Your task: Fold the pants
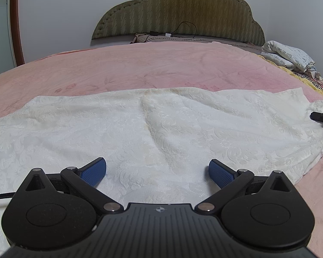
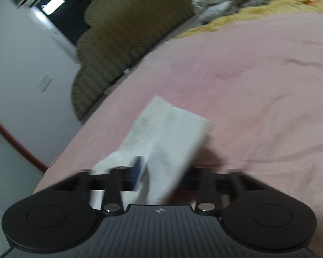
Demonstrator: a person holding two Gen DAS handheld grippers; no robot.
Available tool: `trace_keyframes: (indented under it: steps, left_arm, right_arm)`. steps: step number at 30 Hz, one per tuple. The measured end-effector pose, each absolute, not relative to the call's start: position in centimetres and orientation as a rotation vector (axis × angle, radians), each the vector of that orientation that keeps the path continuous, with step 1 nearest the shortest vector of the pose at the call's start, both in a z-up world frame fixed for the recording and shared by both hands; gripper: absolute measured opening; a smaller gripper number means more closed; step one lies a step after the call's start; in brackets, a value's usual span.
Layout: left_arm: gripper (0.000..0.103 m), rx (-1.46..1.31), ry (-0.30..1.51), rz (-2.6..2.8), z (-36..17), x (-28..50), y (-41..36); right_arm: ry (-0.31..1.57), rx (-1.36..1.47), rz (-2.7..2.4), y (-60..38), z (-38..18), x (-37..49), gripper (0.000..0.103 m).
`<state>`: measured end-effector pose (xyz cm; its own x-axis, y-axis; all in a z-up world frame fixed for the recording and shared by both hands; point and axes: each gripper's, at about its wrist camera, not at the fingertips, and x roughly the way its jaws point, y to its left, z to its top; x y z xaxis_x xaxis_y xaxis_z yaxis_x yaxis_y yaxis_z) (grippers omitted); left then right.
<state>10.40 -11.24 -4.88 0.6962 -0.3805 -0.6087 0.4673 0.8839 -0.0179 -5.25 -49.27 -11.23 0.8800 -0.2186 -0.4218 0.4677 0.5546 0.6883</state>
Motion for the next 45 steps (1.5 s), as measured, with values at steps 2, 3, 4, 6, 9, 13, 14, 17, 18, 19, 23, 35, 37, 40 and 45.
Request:
trace_keyframes:
  steps: [2,3,4,6,9,13,14,17,18,19,23,35,37,40,45]
  left_arm:
    - [0.102,0.115,0.641,-0.485,-4.7,10.4,-10.9]
    - [0.1,0.08,0.638,-0.497,-4.6,10.5,-10.4]
    - [0.099,0.035,0.636,-0.51,-4.5,10.6,-9.8]
    - [0.099,-0.088,0.647,-0.539,-4.2,11.1,-8.2]
    - [0.101,-0.351,0.74,-0.624,-3.6,12.8,-6.4]
    - [0.103,-0.714,0.849,-0.805,-3.1,15.5,-6.2]
    - [0.103,-0.778,0.875,-0.853,-3.1,16.0,-6.7]
    - [0.103,-0.914,0.979,-0.972,-3.6,17.2,-9.7]
    - [0.103,-0.94,1.014,-0.991,-4.0,17.4,-10.8]
    - [0.103,-0.958,1.043,-0.999,-4.3,17.6,-11.7]
    - [0.103,-0.986,1.104,-0.977,-5.2,18.7,-14.0]
    - [0.007,-0.353,0.813,-0.755,1.2,18.3,-10.1]
    - [0.007,-0.22,0.731,-0.702,2.5,17.4,-9.3]
    - [0.008,-0.095,0.676,-0.63,3.2,16.7,-7.5]
    - [0.026,0.012,0.763,-0.517,0.6,18.4,-5.2]
  right_arm:
    - [0.293,0.897,-0.4,-49.4,-11.3,-5.7,0.014]
    - [0.291,0.871,-0.402,-49.2,-11.0,-5.7,0.014]
    - [0.289,0.826,-0.408,-48.7,-10.5,-5.6,0.013]
    - [0.287,0.702,-0.415,-47.4,-9.0,-5.1,0.013]
    - [0.286,0.429,-0.41,-43.9,-5.8,-3.8,0.012]
    - [0.284,0.03,-0.341,-36.7,-3.0,-1.8,0.012]
    - [0.284,-0.043,-0.319,-35.1,-2.8,-1.5,0.012]
    - [0.286,-0.179,-0.243,-31.1,-3.1,-0.7,0.011]
    - [0.29,-0.204,-0.219,-30.1,-3.3,-0.5,0.011]
    - [0.294,-0.227,-0.197,-29.3,-3.6,-0.4,0.011]
    - [0.308,-0.28,-0.118,-26.6,-4.3,-0.2,0.011]
    - [0.356,-0.409,0.051,-20.2,-5.8,1.7,0.012]
    - [0.342,-0.412,0.095,-18.9,-5.6,2.3,0.012]
    - [0.322,-0.428,0.168,-16.7,-5.4,3.6,0.012]
    - [0.359,-0.458,0.27,-13.6,-6.5,6.9,0.012]
